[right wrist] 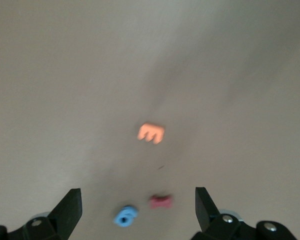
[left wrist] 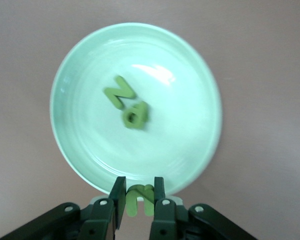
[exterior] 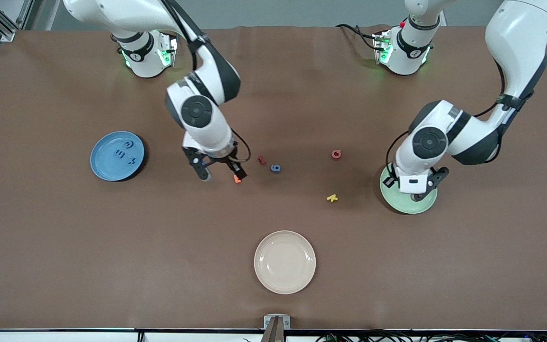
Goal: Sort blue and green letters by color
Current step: 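Release the n on the green plate while the right gripper reaches 6, then raise the left arm to rest while the right gripper lowers onto 6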
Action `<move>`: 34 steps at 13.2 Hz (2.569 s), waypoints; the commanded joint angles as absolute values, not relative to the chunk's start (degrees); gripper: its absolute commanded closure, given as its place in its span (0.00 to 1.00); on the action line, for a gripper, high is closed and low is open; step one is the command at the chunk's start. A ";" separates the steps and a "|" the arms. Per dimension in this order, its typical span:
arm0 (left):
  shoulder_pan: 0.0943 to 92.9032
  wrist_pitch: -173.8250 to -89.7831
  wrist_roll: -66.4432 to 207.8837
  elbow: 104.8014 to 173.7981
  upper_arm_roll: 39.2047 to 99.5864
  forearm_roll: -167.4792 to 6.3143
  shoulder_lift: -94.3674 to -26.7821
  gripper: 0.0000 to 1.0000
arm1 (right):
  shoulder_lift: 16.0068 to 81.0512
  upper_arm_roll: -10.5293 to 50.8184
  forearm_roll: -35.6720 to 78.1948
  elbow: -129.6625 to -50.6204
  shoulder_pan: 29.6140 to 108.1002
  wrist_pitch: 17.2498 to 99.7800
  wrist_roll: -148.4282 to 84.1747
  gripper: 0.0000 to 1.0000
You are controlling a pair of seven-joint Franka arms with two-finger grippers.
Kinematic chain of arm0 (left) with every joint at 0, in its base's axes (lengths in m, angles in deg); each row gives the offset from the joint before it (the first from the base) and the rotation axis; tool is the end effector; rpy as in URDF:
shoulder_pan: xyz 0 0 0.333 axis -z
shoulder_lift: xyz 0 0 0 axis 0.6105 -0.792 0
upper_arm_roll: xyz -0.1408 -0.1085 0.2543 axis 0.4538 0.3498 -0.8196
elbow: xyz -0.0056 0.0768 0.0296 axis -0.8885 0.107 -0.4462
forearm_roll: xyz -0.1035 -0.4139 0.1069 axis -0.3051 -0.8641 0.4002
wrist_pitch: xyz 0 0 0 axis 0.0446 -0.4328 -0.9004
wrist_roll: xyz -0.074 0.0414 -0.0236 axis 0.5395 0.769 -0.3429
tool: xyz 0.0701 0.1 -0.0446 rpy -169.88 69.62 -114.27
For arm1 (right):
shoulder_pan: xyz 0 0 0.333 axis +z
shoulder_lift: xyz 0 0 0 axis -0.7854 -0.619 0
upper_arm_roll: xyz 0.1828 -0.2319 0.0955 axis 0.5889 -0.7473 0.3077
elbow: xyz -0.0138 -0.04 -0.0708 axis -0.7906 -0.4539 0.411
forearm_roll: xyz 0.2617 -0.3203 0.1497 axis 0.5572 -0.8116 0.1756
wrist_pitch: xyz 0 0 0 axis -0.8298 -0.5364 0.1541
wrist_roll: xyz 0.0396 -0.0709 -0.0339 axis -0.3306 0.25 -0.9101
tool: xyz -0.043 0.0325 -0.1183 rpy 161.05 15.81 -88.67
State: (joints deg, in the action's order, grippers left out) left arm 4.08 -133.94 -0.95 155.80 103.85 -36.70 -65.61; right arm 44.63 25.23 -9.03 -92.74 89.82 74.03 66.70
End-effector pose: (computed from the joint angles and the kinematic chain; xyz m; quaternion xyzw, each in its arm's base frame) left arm 0.5747 -0.1689 0.1985 -0.9369 -0.3334 0.0406 0.0970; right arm 0.5487 0.4305 0.2373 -0.8637 0.5018 0.0319 0.0341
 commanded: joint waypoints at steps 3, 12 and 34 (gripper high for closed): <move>-3.24 -133.73 12.29 158.59 105.04 -36.08 -65.89 0.83 | 33.07 24.45 -8.90 -81.75 93.94 77.54 83.01 0.00; -4.21 -125.33 17.40 149.31 108.45 -38.35 -61.93 0.00 | 27.00 24.28 -9.08 -78.83 96.40 77.89 88.13 0.03; 33.35 -99.81 44.97 120.78 64.42 -63.05 -41.21 0.00 | 24.36 24.10 -13.64 -78.92 100.54 79.83 92.35 0.33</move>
